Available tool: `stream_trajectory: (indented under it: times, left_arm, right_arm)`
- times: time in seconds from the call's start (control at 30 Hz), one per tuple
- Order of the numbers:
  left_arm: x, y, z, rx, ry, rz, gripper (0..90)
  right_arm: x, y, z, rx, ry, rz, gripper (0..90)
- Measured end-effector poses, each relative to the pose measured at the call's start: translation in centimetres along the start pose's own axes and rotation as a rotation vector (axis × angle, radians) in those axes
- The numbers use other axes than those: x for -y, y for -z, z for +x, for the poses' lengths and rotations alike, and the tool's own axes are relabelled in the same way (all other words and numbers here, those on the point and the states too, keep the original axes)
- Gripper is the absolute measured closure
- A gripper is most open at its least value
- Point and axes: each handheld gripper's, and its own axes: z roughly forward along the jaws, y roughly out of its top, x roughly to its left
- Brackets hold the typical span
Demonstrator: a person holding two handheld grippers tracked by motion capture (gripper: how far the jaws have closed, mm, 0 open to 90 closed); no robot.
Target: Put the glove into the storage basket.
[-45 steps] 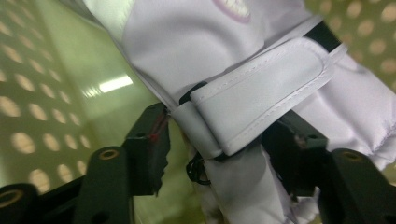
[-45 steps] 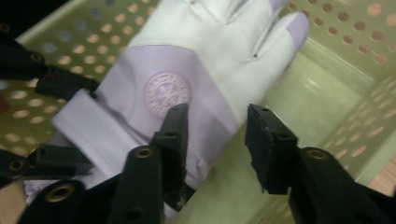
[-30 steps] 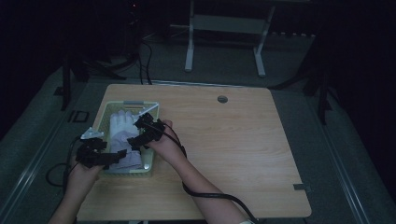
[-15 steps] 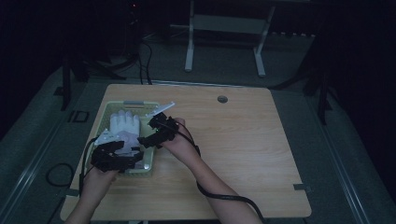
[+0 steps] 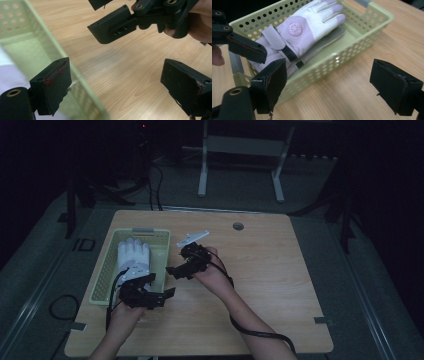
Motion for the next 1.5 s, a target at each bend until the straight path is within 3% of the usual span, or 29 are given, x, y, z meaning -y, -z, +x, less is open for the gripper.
stream_trajectory:
  times: [0.1, 0.13, 0.2, 0.57, 0.73, 1.1, 1.33, 1.5]
  left_arm:
    - [-0.1, -0.4, -0.7, 0.017, -0.011, -0.006, 9.9]
    - [-0.2, -0.9, -1.5, 0.027, -0.049, 0.009, 9.9]
    - [-0.1, -1.4, -2.3, 0.042, -0.072, 0.015, 9.6]
    - [1.2, -4.8, -5.2, 0.164, -0.100, 0.061, 9.5]
    - [1.7, -5.7, -6.7, 0.210, -0.154, 0.087, 8.7]
    - [2.4, -7.6, -8.0, 0.286, -0.176, 0.100, 8.7]
    - [3.3, -9.6, -9.1, 0.342, -0.229, 0.135, 8.7]
    - [4.0, -10.7, -9.7, 0.351, -0.271, 0.150, 8.7]
  right_arm:
    - [0.8, 1.0, -0.6, 0.008, -0.003, -0.009, 13.9]
    - [1.1, 1.3, -0.7, 0.010, -0.001, -0.013, 13.9]
    - [2.2, 2.1, -1.2, 0.019, -0.004, -0.027, 13.9]
    - [6.1, 3.9, -2.5, 0.026, -0.015, -0.032, 13.9]
    - [7.9, 4.7, -2.8, 0.030, 0.014, -0.033, 13.2]
    - [11.6, 5.6, -4.0, 0.052, -0.010, -0.045, 12.5]
    - [14.6, 6.7, -4.9, 0.042, -0.029, -0.073, 12.6]
    - [16.1, 7.3, -5.2, 0.044, -0.043, -0.072, 12.6]
